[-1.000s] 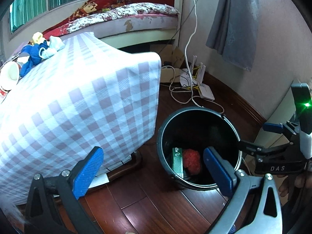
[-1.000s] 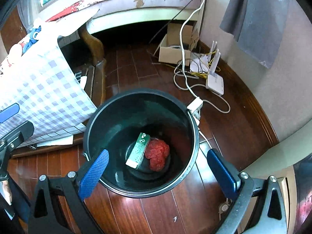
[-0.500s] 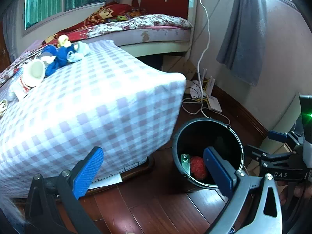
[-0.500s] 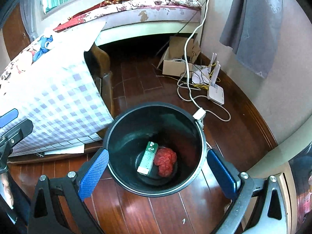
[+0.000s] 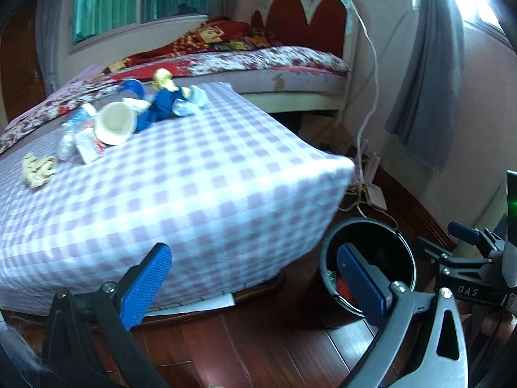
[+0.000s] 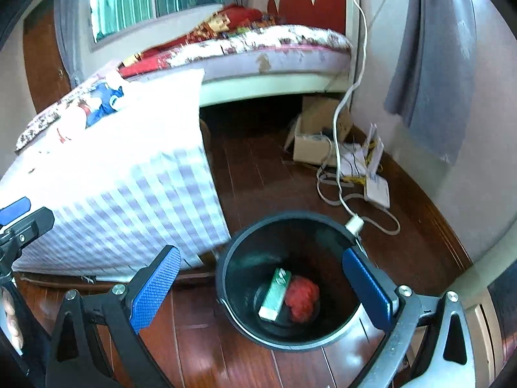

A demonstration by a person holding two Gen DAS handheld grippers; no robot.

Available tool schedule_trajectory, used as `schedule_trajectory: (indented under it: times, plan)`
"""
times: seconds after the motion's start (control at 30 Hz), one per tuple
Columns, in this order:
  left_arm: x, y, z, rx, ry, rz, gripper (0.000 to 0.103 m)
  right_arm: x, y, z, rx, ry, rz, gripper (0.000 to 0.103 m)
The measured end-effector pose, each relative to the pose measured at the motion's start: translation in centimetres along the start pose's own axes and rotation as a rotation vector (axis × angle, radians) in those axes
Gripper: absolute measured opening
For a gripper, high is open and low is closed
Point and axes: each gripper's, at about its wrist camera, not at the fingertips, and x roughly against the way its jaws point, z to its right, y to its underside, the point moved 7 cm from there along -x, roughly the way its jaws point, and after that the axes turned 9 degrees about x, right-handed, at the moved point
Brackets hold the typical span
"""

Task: Collect trash
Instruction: 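Move both tools back over the table toward the remaining trash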

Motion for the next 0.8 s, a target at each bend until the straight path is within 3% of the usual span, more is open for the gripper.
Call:
schedule_trajectory:
  times: [0.23, 0.53, 0.8]
  plan:
    - [1.3, -1.4, -4.8, 0.067, -0.067, 0.042, 0.102, 0.6, -3.3, -3.3, 0.025, -0.020, 0.102, 0.102]
    - [3.1, -3.3, -13.3, 0.156, -0.196, 0.096, 0.102, 0.6, -8.8, -12.4, 0.124, -0.160, 0.211, 0.102]
    - [4.6, -4.7, -21.3, 0.253, -0.298, 0.139, 0.102, -1.9, -12.9, -20.3, 0.249, -0.273, 0.145, 0.102]
